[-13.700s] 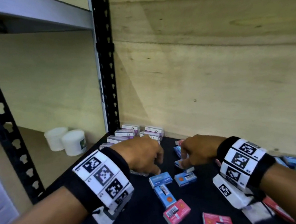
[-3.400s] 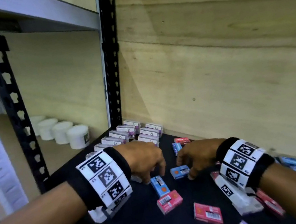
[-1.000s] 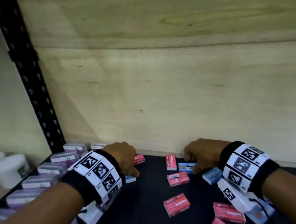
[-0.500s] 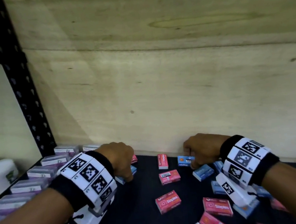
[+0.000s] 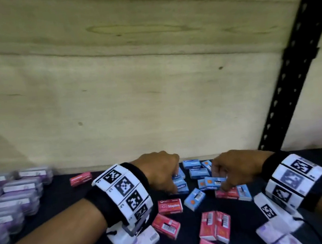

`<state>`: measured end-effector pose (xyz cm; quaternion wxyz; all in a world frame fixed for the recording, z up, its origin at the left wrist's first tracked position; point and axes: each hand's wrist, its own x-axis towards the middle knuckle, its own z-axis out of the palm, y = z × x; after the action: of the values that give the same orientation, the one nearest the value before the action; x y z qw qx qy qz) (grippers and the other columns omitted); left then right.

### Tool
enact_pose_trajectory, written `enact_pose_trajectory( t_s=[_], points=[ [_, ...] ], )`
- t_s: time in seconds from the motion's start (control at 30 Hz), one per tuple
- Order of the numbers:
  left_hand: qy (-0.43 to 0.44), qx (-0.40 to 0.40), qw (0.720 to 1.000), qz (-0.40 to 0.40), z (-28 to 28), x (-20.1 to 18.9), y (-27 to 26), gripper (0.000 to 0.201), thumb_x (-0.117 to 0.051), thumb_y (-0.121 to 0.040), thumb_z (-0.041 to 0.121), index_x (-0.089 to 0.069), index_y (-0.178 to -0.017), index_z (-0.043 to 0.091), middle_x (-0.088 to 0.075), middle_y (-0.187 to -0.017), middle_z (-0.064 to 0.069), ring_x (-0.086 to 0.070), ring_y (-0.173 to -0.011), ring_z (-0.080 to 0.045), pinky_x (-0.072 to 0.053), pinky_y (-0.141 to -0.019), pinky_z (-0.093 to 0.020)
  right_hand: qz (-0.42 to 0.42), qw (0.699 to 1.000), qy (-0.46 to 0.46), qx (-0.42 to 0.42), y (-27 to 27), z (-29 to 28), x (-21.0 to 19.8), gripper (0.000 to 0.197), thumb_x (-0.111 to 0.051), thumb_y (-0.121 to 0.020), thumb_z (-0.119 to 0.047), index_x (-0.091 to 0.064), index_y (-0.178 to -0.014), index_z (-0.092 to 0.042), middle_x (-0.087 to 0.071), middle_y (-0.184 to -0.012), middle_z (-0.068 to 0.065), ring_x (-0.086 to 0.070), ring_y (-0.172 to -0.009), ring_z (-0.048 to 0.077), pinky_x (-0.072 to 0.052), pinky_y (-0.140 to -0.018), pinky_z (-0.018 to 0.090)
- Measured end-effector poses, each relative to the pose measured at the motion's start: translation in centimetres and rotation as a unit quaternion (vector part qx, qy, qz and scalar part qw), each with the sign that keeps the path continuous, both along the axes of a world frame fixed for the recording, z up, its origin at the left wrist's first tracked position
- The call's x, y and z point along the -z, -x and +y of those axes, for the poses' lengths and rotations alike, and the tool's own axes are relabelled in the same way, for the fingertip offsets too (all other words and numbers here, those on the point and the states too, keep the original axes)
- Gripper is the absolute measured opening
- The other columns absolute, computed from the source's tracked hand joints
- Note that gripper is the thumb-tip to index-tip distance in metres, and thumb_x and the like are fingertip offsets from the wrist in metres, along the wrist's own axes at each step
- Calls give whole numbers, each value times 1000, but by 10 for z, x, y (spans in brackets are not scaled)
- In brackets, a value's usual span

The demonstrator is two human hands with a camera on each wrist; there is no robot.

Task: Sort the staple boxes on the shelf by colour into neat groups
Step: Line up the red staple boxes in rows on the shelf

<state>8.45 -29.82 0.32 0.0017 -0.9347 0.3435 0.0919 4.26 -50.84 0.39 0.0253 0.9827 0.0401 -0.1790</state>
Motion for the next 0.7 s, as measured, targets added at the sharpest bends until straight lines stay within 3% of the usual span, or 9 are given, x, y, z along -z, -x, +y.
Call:
enact_pose_trajectory(
  t_s=[0.23,0.37,0.47,0.7],
  points=[
    [-3,43,999,-16,-39,14,-3,36,-74,-82,38,-43,-95,27,-45,-81,9,-47,-73,-15,-32,-55,-28,23,997,-65,16,25,-19,9,32,-83,-71,-37,-59,-91,-33,-62,-85,-15,-53,-65,-3,-45,-66,19],
    [-5,43,999,-4,-40,21,-7,35,-75,-82,40,-44,-95,28,-49,-89,7,-51,-80,-18,-35,-60,-30,24,999,-32,9,27,-19,13,33,-83,-70,-41,-56,-87,-34,-58,-81,-17,-53,-72,2,-43,-70,23],
    [9,32,999,17,-28,18,-10,37,-75,-80,45,-48,-99,29,-59,-100,7,-57,-88,-17,-45,-69,-33,38,998,-44,9,25,-17,12,32,-83,-71,-39,-58,-90,-33,-63,-89,-13,-55,-74,4,-50,-76,27],
    [-29,-65,997,-1,49,-8,-22,33,-68,-83,54,-58,-102,29,-63,-105,8,-59,-94,-15,-48,-78,-33,-16,997,-73,-33,2,11,-4,30,-68,-86,-49,-60,-109,-32,-65,-101,-12,-61,-90,12,-48,-80,28]
  ],
)
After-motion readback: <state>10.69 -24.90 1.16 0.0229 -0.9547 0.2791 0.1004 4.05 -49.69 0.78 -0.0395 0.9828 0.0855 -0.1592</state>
